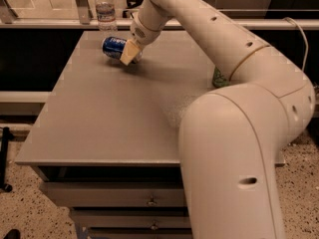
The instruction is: Move pepsi can near water bottle
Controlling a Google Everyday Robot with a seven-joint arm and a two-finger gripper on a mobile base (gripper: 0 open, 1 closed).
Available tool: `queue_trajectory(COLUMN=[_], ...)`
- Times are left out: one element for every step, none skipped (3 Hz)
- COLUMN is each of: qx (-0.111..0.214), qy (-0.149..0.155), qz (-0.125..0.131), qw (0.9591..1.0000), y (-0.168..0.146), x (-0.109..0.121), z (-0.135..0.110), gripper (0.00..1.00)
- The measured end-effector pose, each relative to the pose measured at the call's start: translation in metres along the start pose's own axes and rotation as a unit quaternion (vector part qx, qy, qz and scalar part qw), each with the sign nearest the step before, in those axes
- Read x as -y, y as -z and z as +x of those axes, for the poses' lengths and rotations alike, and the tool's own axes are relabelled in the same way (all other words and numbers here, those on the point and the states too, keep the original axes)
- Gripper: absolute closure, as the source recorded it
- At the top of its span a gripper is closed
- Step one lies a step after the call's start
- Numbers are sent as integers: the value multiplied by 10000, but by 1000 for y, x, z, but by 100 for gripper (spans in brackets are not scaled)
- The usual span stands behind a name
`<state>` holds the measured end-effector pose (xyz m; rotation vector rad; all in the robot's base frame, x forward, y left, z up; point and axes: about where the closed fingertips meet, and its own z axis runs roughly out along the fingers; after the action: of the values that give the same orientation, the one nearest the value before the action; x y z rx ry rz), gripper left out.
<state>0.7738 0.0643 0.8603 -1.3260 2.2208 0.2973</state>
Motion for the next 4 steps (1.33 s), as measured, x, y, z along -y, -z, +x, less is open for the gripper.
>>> queue_trajectory(qx=[-71, -112, -137, -148], qy=[-10, -71, -115, -143], qz=[-36, -42, -42, -51], qw=[10000, 9999, 9998, 9998], y=[-11, -21, -25, -27], x=[5, 12, 16, 18], z=[-8, -13, -16, -16], gripper=[100, 97, 74, 51])
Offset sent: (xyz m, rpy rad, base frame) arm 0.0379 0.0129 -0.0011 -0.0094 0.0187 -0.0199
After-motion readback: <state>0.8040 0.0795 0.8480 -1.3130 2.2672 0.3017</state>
